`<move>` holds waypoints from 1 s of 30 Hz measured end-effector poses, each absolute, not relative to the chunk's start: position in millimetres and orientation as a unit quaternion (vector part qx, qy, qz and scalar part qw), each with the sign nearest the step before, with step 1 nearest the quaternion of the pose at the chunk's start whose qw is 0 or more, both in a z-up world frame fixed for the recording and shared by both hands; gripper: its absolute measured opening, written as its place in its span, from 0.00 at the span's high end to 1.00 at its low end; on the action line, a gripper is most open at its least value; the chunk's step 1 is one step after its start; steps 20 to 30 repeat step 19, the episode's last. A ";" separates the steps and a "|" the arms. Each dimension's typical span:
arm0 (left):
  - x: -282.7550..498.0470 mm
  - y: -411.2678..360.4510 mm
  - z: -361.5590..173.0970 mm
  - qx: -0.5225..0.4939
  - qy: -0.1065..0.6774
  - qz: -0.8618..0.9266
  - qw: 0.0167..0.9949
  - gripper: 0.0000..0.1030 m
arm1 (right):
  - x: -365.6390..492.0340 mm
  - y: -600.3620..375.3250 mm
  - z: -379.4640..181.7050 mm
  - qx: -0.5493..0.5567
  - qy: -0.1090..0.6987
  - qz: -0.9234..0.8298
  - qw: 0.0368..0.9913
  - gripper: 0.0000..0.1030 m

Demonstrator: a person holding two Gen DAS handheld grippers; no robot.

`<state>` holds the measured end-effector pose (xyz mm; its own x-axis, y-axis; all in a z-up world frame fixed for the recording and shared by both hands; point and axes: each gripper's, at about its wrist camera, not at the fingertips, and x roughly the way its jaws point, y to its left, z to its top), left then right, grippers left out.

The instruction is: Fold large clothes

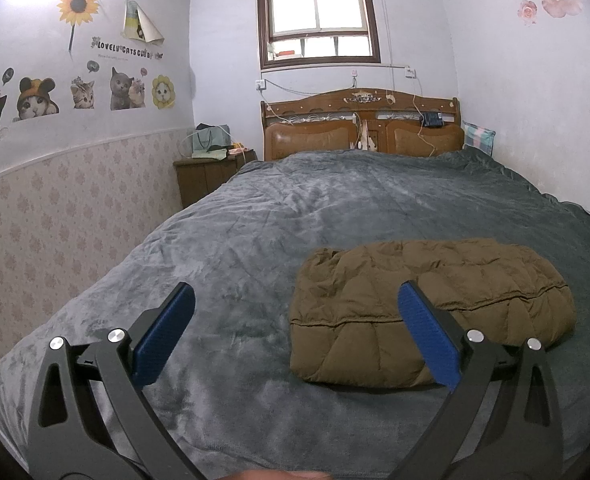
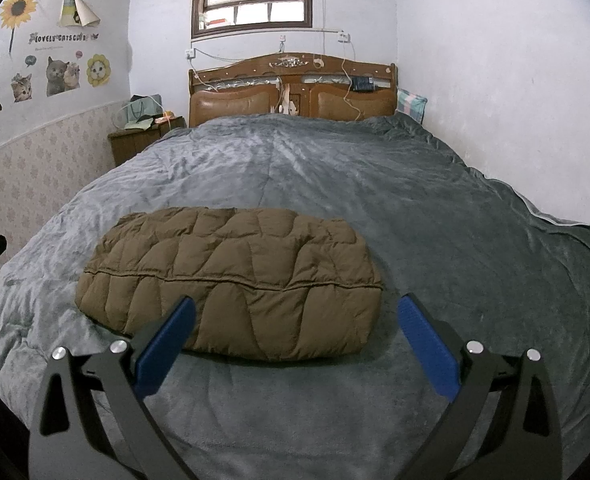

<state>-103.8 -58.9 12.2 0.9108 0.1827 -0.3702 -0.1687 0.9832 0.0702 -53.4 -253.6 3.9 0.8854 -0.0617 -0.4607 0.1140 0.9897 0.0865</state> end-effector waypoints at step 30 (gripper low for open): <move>-100.7 -57.3 11.4 0.014 0.194 0.090 0.977 0.03 | -54.0 -252.9 4.5 0.056 0.233 -0.046 0.970 0.02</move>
